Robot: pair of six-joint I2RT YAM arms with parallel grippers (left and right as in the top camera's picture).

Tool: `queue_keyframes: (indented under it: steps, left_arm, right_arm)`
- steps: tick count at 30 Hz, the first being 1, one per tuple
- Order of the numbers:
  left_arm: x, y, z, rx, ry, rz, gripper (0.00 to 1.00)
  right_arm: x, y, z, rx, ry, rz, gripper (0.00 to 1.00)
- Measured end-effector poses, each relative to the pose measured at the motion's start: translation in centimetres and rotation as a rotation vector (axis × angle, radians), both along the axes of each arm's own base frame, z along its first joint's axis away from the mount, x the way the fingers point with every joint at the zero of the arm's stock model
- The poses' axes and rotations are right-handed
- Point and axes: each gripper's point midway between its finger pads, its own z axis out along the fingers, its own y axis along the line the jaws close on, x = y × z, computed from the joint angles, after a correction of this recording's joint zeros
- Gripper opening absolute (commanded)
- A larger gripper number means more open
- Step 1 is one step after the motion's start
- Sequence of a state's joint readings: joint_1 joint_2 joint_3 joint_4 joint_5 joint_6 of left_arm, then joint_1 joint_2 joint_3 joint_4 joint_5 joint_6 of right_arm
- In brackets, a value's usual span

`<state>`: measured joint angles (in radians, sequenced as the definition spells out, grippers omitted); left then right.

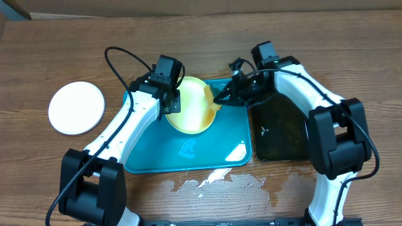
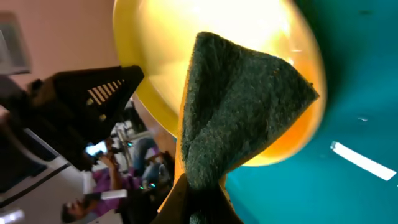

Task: Clean dirty plates on tray and stack at the side
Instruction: 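Return the sponge to the black tray with right gripper, then carry the yellow plate left and stack it on the white plates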

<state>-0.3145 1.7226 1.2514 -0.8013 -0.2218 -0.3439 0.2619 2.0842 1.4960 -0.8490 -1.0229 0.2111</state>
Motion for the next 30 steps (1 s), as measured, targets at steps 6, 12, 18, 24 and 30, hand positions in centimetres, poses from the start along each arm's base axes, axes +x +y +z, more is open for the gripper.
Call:
queue_keyframes:
  steps: [6, 12, 18, 24, 30]
  left_arm:
    - [0.5, -0.1, 1.3, 0.002, -0.013, -0.002, 0.04]
    - [1.9, 0.1, 4.6, 0.022, -0.064, 0.008, 0.04]
    - [2.6, -0.9, 7.6, 0.064, -0.117, -0.012, 0.04]
    - [1.9, -3.5, 8.7, 0.172, -0.166, -0.086, 0.04]
    - [0.9, -5.5, 10.7, 0.375, -0.266, -0.149, 0.04]
  right_arm:
    - [1.0, -5.8, -0.1, -0.034, 0.076, -0.113, 0.04]
    - [0.3, -11.8, -2.2, -0.219, 0.156, -0.197, 0.04]
    - [-1.2, -17.7, -6.0, -0.584, 0.176, -0.195, 0.04]
    - [-1.9, -20.5, -8.6, -0.764, 0.142, -0.189, 0.10]
    - [-2.5, -22.2, -9.6, -0.886, 0.138, -0.222, 0.21]
